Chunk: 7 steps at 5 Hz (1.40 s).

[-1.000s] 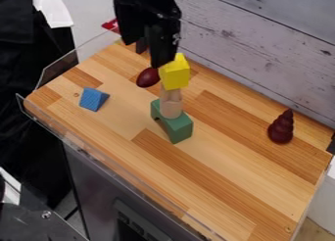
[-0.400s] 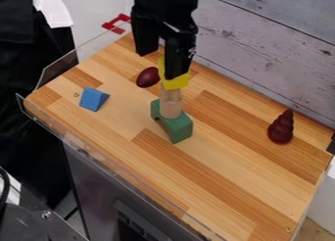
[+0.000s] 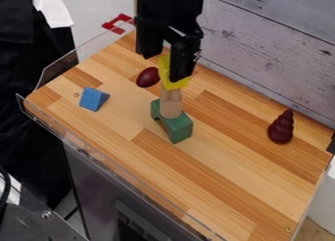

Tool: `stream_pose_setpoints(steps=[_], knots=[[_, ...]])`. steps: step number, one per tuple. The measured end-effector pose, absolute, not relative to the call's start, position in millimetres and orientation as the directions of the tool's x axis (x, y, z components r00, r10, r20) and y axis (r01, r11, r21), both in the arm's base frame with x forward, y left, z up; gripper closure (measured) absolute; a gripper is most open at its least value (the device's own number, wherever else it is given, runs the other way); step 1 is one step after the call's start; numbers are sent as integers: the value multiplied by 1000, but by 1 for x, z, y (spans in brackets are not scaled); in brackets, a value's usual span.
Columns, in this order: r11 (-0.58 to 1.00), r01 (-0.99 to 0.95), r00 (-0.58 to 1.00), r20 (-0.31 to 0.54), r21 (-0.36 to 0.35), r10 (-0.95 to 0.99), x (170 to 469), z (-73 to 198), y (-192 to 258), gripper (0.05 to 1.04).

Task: Remove the yellow block from the tower and move closest to the right side of the triangle

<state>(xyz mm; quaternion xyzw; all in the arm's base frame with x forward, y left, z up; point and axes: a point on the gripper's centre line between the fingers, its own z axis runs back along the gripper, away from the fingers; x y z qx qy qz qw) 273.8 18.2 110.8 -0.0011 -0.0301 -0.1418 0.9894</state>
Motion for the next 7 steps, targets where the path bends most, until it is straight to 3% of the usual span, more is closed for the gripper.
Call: stream_pose_setpoints(steps=[1, 2, 3, 5, 7], knots=[[961, 276, 960, 53, 7, -276, 277, 105, 19, 119], [965, 264, 963, 62, -5, -263, 279, 102, 18, 397], [972, 236, 970, 69, -19, -234, 279, 103, 21, 504], [978, 210, 972, 109, -14, -207, 273, 121, 24, 505], [1000, 18, 987, 158, -12, -16, 261, 137, 74, 505]])
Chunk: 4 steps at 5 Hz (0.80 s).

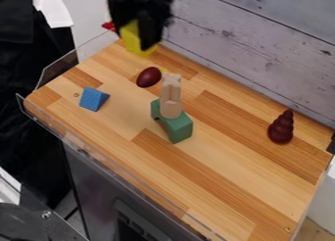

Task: Remove the yellow block from the tower and move closest to the right side of the triangle

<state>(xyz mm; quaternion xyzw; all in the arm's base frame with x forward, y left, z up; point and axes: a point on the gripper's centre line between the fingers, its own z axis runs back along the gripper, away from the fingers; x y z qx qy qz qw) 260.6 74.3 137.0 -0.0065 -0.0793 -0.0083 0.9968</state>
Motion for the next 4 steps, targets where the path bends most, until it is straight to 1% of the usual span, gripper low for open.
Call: stream_pose_setpoints(steps=[2, 3, 4], knots=[[1000, 1, 992, 129, -30, 3, 253, 129, 74, 505], [999, -23, 997, 74, -28, 25, 245, 112, 79, 505], [995, -87, 995, 44, -53, 90, 236, 98, 89, 505]])
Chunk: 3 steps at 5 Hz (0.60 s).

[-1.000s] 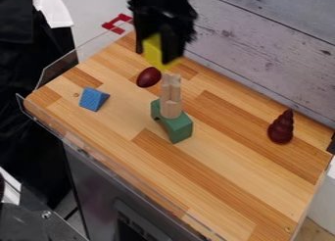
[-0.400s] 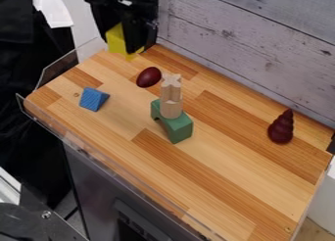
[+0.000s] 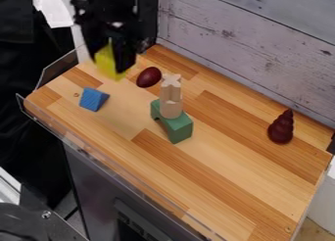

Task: Remove the yellow block from the tower and move closest to the right side of the triangle

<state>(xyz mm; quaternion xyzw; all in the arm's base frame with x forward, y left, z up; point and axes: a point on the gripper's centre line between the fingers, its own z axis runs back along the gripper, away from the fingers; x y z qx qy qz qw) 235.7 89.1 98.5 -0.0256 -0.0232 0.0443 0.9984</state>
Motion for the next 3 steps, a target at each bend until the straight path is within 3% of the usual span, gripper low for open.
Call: stream_pose_setpoints(steps=[2, 3], knots=[[976, -185, 981, 32, -115, 190, 224, 80, 112, 505], [976, -185, 981, 31, -113, 189, 225, 75, 113, 505]])
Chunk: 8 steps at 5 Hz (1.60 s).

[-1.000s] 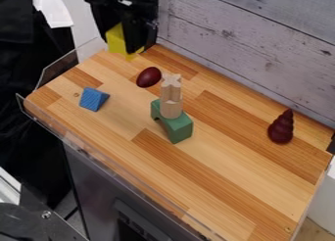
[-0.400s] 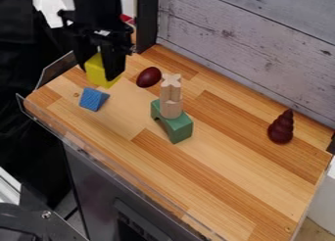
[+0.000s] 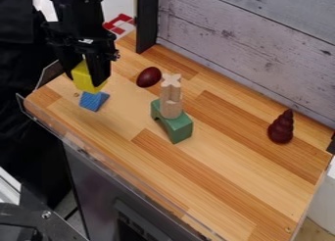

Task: Remove the yellow block from the tower and move closest to the right side of the triangle

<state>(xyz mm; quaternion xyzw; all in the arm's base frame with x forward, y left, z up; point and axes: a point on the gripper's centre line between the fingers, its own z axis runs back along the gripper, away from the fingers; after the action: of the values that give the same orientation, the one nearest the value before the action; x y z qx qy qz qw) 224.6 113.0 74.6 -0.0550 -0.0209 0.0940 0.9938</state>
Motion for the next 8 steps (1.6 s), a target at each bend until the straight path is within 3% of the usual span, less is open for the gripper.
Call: stream_pose_setpoints(steps=[2, 5, 8], knots=[[985, -121, 992, 1, -126, 122, 219, 58, 89, 505], [984, -119, 992, -56, -130, 113, 215, 22, 89, 505], [986, -91, 995, -49, -136, 85, 222, 16, 83, 505]])
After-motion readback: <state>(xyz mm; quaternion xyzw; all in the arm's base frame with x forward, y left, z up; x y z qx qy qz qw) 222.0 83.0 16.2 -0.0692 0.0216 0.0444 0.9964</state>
